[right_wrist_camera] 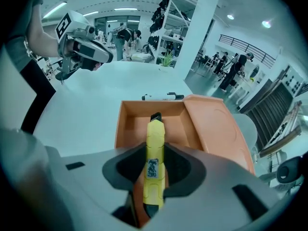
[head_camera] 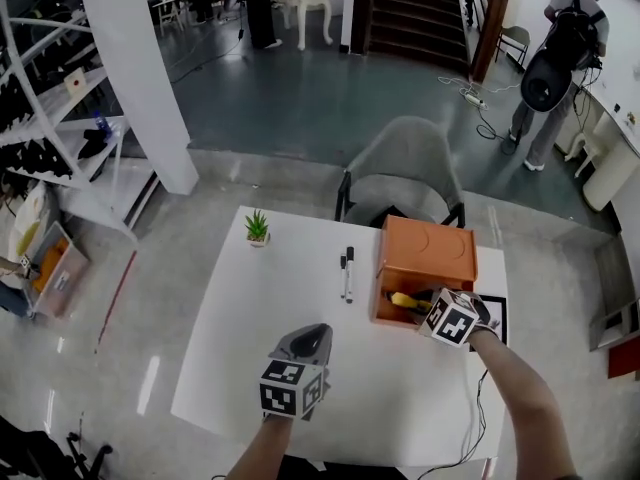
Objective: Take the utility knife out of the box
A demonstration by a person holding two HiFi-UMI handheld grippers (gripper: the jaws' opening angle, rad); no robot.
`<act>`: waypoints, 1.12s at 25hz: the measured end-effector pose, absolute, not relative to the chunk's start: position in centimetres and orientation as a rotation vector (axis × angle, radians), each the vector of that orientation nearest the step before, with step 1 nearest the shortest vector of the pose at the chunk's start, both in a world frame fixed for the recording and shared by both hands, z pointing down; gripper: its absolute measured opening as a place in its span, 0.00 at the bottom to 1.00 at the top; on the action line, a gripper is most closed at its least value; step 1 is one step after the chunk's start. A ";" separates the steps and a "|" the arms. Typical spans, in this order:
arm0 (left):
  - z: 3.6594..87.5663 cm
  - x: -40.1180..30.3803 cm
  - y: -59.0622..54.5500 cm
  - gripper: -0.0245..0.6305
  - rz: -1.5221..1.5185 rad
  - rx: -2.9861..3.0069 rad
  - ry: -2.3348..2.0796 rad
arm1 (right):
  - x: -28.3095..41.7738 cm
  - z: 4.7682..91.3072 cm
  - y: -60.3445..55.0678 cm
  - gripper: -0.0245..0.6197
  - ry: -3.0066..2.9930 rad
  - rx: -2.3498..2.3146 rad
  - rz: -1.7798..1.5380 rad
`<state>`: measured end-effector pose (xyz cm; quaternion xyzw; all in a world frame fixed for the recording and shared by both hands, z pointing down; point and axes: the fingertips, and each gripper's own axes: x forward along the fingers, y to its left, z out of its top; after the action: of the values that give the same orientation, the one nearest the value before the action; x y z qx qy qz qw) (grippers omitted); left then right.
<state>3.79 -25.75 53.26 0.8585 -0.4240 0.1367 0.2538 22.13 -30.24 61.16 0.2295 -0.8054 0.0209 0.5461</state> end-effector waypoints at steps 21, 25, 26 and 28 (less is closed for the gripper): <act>51.4 3.5 -25.0 0.07 0.339 2.411 -1.085 | 20.2 52.3 -28.3 0.21 -2.103 0.964 0.025; 51.1 3.6 -24.8 0.07 0.342 2.429 -1.066 | 19.6 50.8 -27.4 0.21 -2.151 1.039 0.059; 51.0 3.7 -24.8 0.07 0.340 2.433 -1.060 | 19.5 50.3 -27.3 0.21 -2.166 1.063 0.066; 50.9 3.8 -24.8 0.07 0.338 2.441 -1.048 | 19.3 49.5 -27.0 0.21 -2.196 1.107 0.084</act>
<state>3.79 -24.81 50.93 0.8872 -0.3808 0.1228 0.2297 19.35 -27.03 49.50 0.4241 -0.8412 0.0321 0.3338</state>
